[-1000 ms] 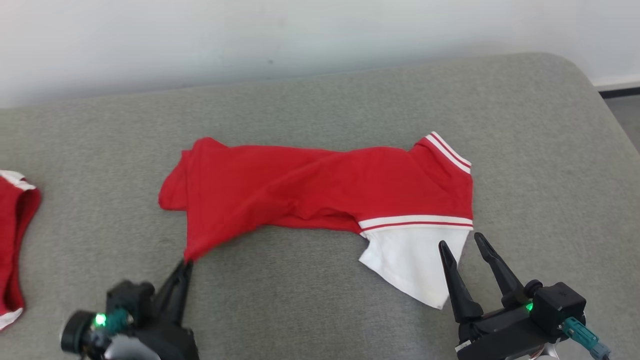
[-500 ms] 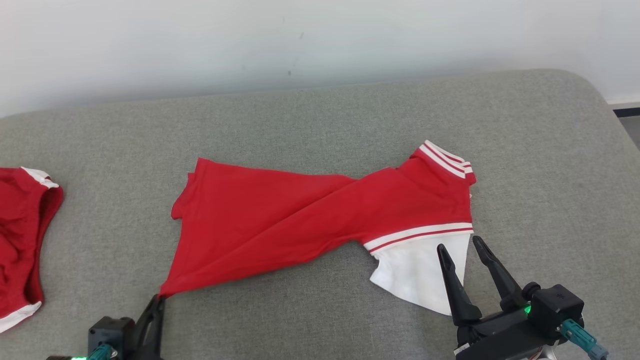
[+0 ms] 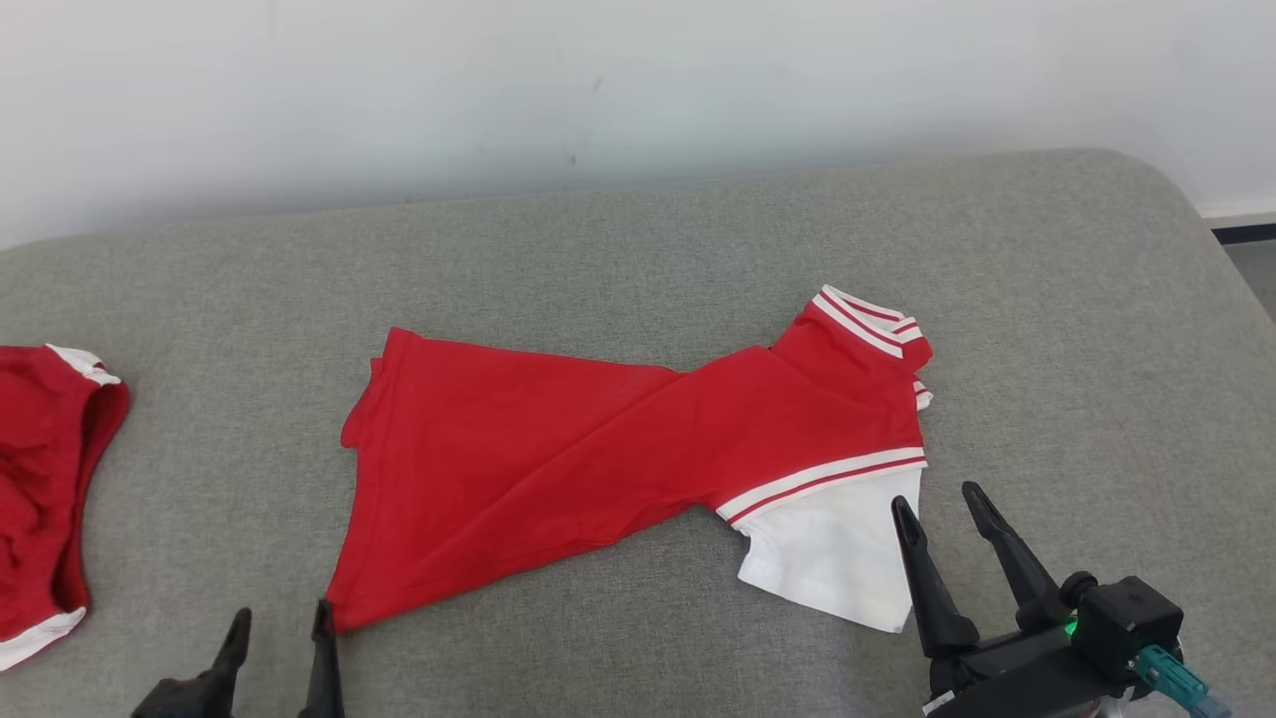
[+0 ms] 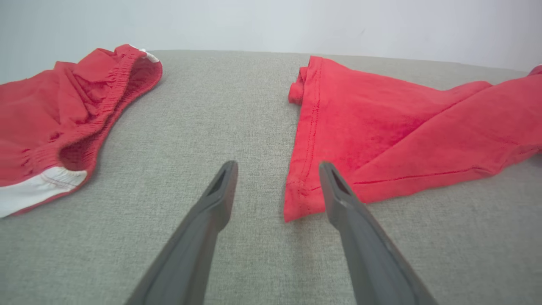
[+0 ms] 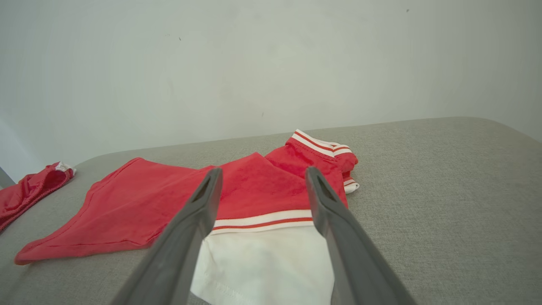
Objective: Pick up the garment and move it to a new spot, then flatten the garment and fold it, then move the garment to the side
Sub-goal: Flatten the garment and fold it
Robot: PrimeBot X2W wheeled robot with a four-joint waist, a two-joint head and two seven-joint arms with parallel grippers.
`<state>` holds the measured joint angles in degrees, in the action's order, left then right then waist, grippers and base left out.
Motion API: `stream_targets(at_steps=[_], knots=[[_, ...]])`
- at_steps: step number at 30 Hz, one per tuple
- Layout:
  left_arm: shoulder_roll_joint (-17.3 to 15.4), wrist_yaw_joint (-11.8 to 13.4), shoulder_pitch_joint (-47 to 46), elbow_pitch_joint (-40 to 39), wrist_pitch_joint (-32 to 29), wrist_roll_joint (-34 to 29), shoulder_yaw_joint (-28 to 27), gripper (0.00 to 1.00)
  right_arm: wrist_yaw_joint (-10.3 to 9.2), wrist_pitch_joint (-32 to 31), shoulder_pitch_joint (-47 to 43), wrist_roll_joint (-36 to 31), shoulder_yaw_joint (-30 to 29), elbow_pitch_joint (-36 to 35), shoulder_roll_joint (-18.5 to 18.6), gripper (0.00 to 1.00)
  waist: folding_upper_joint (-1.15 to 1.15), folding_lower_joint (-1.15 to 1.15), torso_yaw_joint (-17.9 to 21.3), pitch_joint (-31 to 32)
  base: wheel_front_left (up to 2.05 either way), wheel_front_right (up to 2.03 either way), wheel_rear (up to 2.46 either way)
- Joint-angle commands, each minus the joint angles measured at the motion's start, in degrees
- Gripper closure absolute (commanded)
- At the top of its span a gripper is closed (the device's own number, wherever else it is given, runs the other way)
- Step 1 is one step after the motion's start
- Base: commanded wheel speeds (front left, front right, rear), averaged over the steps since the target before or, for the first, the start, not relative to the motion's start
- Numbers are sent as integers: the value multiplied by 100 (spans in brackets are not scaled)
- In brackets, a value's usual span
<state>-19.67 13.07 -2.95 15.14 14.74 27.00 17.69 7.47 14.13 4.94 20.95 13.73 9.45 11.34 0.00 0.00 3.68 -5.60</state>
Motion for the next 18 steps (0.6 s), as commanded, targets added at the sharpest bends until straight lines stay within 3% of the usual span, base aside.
stream_targets(at_steps=[1,5,9,13,18], knots=[[63,-16,134,-162,43,-11,-135,0,4,14,-62,12,-36,5,27,0,0,0,-35,28,0,0,0],[427,-113,469,-962,48,-299,-773,0,4,-20,-164,-5,-116,29,16,0,0,0,-131,121,0,0,0],[896,-505,830,-1558,44,-600,-1331,0,4,-65,-267,3,-189,112,-12,0,0,0,-241,318,0,0,0],[1327,-935,1160,-1675,41,-969,-1758,0,4,-134,-438,19,-261,273,22,0,0,0,-370,591,0,0,0],[1535,-1252,1316,-1738,42,-1171,-1962,0,4,-160,-575,-3,-343,410,40,0,0,0,-472,748,0,0,0]])
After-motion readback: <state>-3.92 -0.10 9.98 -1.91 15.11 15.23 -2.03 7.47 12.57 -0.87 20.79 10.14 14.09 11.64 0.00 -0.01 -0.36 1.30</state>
